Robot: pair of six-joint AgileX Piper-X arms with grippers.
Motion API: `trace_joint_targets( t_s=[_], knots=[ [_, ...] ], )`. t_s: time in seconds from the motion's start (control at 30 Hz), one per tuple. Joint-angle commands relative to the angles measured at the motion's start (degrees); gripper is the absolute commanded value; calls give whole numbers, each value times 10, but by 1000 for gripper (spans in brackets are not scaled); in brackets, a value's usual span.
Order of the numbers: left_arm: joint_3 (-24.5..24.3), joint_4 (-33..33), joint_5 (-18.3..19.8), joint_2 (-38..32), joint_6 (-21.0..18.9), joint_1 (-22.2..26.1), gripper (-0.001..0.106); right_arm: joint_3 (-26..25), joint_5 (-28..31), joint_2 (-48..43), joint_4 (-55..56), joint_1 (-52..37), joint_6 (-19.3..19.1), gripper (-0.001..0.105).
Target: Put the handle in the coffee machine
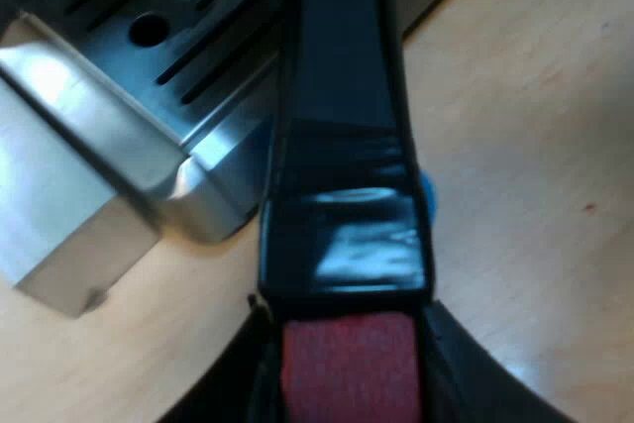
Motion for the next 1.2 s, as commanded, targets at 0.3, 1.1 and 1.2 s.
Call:
trace_joint_targets(
  t_s=[0.3, 1.1, 1.2],
  knots=[
    [-9, -15, 54, 70, 33, 5, 0, 0, -1, -2, -4, 0, -4, 84],
    [-109, 9, 134, 253, 178, 101, 0, 0, 29, 67, -162, -24, -80, 84],
    [-120, 21, 134, 268, 192, 101, 0, 0, 27, 74, -180, -34, -80, 83]
  ],
)
